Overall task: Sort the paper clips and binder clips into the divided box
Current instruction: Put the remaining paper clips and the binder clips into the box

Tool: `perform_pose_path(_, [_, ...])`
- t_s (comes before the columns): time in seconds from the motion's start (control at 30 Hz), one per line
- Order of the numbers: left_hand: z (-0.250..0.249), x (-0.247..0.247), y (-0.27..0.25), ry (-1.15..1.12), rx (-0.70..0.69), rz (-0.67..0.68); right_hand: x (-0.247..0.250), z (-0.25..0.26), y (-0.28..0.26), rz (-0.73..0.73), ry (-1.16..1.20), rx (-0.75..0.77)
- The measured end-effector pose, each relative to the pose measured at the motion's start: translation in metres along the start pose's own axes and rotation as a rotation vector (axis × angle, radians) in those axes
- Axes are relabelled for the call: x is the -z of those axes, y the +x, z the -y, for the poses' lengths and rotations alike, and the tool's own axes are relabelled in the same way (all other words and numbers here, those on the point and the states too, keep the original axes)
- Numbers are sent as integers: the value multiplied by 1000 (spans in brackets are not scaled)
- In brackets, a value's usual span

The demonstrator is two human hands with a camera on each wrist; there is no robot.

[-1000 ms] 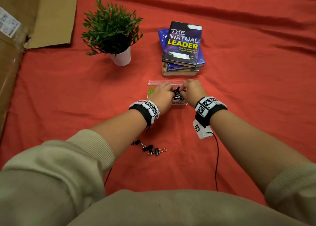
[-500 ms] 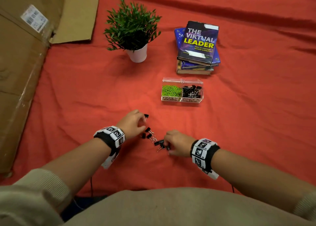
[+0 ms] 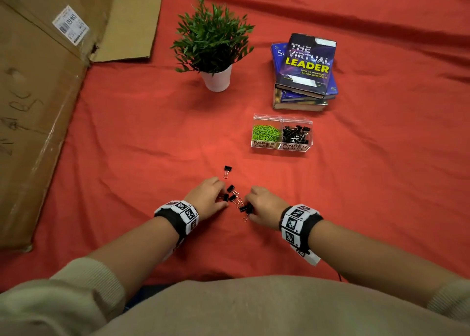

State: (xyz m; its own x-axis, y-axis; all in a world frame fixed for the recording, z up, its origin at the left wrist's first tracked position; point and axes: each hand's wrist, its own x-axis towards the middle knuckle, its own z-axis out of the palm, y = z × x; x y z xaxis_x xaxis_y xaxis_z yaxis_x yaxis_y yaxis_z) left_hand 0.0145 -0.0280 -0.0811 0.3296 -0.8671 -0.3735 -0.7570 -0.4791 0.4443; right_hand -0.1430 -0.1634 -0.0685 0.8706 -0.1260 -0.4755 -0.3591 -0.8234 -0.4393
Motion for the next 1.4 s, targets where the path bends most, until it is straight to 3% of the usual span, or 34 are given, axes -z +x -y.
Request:
perform_pose_path(0.2, [-1,0,1,-4,-49,0,-6,-1,-5,-9,-2,-44])
perform_pose_path(0.37, [-3,0,5,15,-56,-7,3,-10,-7,-67,130,-96])
perform_pose_path(0.57, [-2,0,11,-3,-30,11,67,-47,0,-401,393,-348])
perform_pose_path(0.67, [-3,6,14,-39,0,-30,108,-71,7,-586,407,-444])
perform_pose_path(0.73, [-3,13,20,-70,25,-59,124,-88,16,-632,357,-492])
perform_pose_path(0.9, [1,29,42,-4,42,-45,131,-103,31,-516,140,-533])
perform_pose_path(1.07, [2,31,51,97,10,26,107,-56,26,-553,-206,-266])
perform_pose_path(1.17, [4,29,53,120,2,38,73,-20,23,-327,-87,-141])
perform_pose_path(1.27, [3,27,54,128,-6,31,40,10,19,-47,28,-148])
perform_pose_path(1.4, [3,26,55,94,-8,1,10,22,13,19,59,-151])
